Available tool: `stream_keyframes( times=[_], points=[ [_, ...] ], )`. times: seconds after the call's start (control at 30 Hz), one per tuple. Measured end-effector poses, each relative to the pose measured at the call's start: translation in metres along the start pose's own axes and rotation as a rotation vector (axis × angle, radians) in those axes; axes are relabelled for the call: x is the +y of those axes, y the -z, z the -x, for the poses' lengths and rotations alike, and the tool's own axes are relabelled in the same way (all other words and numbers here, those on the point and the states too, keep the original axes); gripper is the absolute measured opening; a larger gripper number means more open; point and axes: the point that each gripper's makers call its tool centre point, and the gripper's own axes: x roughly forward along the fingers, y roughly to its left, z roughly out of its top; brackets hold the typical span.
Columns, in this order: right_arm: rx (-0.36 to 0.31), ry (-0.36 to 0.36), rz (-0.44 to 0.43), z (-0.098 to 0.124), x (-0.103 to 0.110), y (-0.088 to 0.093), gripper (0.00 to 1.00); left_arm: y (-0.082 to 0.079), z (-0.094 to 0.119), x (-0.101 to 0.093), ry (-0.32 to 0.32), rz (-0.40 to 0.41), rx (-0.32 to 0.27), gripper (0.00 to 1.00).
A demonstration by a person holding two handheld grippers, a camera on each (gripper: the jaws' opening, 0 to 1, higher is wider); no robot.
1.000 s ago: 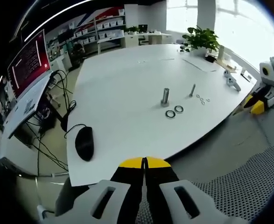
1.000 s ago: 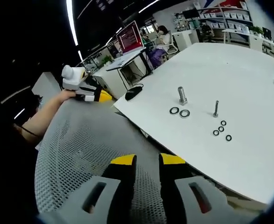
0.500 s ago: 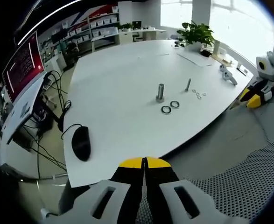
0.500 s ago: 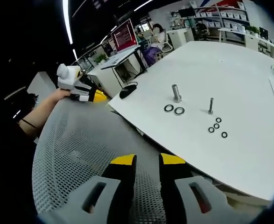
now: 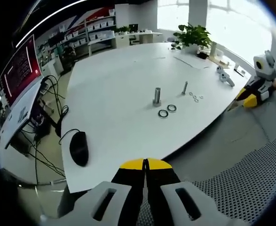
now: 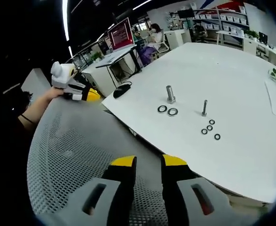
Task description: Place the washer onto the threaded stud by aligning its center hole with the stud, sliding it down to the base, and recovering from edge contact or off-axis alignment until the washer reaches the visible bottom stop.
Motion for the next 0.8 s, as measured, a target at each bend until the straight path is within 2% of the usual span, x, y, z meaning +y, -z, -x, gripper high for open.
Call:
stream_keyframes(
  times=[0.13, 0.2, 0.33, 0.47, 0.63, 0.8],
  points=[
    [-0.008, 0.037, -0.019, 0.002, -0.005, -0.001, 0.23, -0.002, 0.001, -0.003, 0.015, -0.021, -0.012, 0.0],
    [-0.014, 0.068, -0.013, 0.003, -0.011, -0.002, 0.23, -0.004, 0.002, -0.005, 0.028, -0.026, -0.03, 0.0],
    [-0.026, 0.077, -0.023, 0.004, -0.012, -0.003, 0.23, -0.012, 0.004, -0.005, 0.027, -0.028, -0.079, 0.0],
    [-0.015, 0.062, -0.022, 0.004, -0.01, -0.002, 0.23, -0.015, 0.005, -0.003, 0.011, -0.024, -0.101, 0.0],
    [0.035, 0.023, 0.0, 0.002, -0.013, -0.004, 0.22, -0.012, 0.004, -0.001, 0.006, -0.019, -0.081, 0.0],
    [0.033, 0.012, 0.027, 0.007, -0.028, -0.022, 0.23, -0.014, 0.004, 0.001, -0.003, -0.006, -0.089, 0.0]
  ],
)
